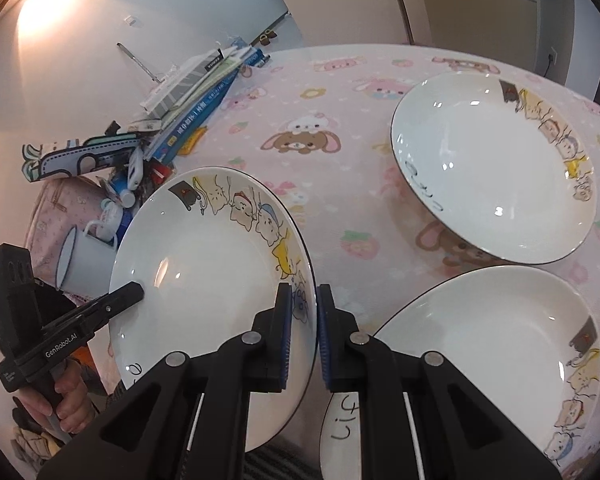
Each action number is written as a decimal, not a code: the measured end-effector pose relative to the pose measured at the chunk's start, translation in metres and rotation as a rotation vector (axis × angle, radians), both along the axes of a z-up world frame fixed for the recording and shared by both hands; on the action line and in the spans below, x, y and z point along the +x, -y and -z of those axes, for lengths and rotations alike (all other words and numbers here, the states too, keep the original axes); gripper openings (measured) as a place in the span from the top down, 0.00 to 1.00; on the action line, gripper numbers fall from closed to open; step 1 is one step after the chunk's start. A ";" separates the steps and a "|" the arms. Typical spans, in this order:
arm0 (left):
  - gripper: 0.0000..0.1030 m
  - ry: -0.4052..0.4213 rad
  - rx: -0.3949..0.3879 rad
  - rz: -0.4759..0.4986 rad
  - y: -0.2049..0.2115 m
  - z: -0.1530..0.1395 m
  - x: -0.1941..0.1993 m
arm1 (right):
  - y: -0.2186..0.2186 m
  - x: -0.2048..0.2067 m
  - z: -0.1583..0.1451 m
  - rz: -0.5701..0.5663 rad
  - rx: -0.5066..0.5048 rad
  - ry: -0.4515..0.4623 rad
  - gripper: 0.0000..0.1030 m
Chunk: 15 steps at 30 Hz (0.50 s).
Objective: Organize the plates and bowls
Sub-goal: 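Lift the white plate off the table with both grippers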
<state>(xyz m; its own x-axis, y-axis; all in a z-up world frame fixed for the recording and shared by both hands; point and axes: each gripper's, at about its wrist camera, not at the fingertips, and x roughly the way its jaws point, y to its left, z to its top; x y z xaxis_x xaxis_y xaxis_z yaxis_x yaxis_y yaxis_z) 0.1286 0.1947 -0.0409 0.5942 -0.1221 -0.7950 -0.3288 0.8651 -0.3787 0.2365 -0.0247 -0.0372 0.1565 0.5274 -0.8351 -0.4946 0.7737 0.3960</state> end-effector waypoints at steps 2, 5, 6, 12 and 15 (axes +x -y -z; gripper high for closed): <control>0.85 0.012 0.008 0.012 0.005 -0.009 -0.001 | 0.006 -0.002 -0.011 0.011 0.010 0.009 0.88; 0.85 0.032 0.017 0.033 0.018 -0.024 -0.002 | 0.019 -0.004 -0.026 0.035 0.024 0.020 0.88; 0.85 0.037 0.019 0.042 0.024 -0.028 -0.002 | 0.024 -0.005 -0.031 0.047 0.027 0.023 0.88; 0.85 0.054 0.022 0.095 0.061 -0.046 0.002 | 0.062 -0.010 -0.056 0.121 0.032 0.048 0.88; 0.85 0.070 0.029 0.122 0.081 -0.051 0.004 | 0.085 -0.012 -0.064 0.150 0.043 0.053 0.88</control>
<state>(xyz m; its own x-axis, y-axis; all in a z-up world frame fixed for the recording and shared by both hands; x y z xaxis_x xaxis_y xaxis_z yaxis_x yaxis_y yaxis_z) 0.1326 0.1139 0.0106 0.6309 -0.1744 -0.7560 -0.1943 0.9078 -0.3716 0.2242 -0.1101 0.0264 0.2788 0.5301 -0.8008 -0.3961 0.8231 0.4070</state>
